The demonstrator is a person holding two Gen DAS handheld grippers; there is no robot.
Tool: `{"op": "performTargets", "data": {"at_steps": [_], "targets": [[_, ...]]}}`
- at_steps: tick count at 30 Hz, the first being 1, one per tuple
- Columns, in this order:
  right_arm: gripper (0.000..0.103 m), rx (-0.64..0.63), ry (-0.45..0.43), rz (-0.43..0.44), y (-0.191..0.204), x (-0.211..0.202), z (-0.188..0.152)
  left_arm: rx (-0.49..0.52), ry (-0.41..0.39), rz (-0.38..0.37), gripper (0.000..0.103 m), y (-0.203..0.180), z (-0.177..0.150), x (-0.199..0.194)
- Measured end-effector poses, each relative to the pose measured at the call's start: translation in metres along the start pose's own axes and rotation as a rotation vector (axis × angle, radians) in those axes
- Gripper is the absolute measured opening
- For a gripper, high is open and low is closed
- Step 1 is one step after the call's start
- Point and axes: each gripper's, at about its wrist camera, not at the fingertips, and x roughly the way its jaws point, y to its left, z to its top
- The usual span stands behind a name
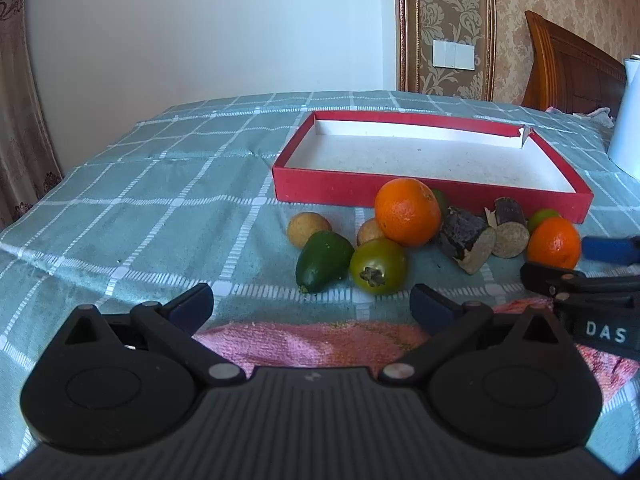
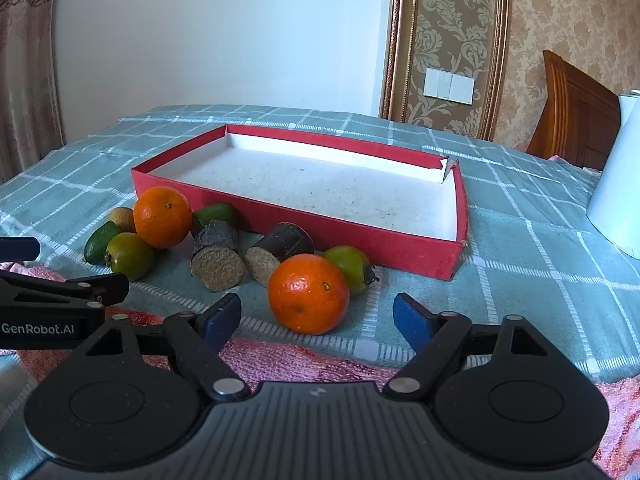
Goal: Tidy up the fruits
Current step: 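Close the right gripper around the orange in front of the tray, then lift the orange with the right gripper while the left gripper grasps the avocado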
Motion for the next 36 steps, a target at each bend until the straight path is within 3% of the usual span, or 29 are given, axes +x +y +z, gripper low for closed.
{"op": "performTargets", "data": {"at_steps": [1, 7, 20, 32, 34, 36], "targets": [[0.052, -0.002, 0.011, 0.008, 0.0, 0.002, 0.0, -0.01, 0.001, -0.005, 0.103, 0.001, 0.0, 0.0], [0.042, 0.01, 0.015, 0.03, -0.002, 0.006, -0.001, -0.039, 0.001, -0.012, 0.103, 0.006, -0.002, 0.0], [0.041, 0.075, -0.002, 0.085, -0.015, -0.002, -0.005, -0.052, -0.017, -0.023, 0.103, 0.018, -0.011, -0.008], [0.041, 0.091, -0.013, 0.106, -0.018, -0.008, -0.006, -0.145, -0.033, -0.114, 0.103, 0.052, -0.008, -0.019], [0.041, 0.096, -0.016, 0.107, -0.019, -0.009, -0.005, -0.108, -0.032, -0.1, 0.103, 0.046, -0.001, -0.018], [0.041, 0.099, -0.02, 0.109, -0.02, -0.011, -0.002, -0.053, -0.023, -0.039, 0.103, 0.037, 0.005, -0.012]]}}
